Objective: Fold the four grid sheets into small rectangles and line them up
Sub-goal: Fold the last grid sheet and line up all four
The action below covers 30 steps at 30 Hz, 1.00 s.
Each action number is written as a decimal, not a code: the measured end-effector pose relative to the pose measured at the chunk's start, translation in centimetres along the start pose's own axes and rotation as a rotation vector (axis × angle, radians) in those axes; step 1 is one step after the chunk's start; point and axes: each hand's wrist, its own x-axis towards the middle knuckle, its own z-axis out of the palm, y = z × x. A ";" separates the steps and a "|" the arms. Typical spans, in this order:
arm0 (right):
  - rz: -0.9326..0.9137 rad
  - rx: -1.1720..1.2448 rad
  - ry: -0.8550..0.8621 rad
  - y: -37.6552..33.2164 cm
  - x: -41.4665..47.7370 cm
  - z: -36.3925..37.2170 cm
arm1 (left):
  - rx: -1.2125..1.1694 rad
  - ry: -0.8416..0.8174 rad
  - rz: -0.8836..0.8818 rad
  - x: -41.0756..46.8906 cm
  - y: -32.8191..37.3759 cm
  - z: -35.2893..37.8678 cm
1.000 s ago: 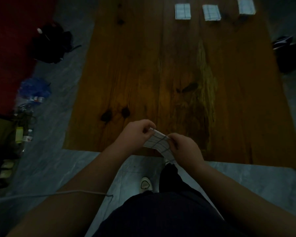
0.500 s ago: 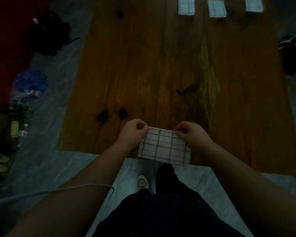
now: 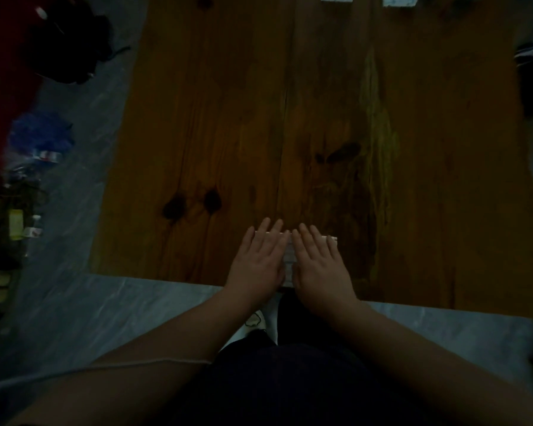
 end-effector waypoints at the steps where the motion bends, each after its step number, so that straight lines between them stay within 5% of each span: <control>1: 0.004 -0.012 -0.021 0.0 0.1 0.4 | 0.017 -0.038 0.008 0.0 0.2 0.6; 18: 0.178 -0.012 0.006 4.4 -1.6 1.3 | -0.050 -0.070 -0.085 -1.8 -2.7 1.7; 30: -0.027 -0.069 -0.033 1.1 0.2 1.9 | 0.006 -0.109 0.035 -0.2 0.0 2.3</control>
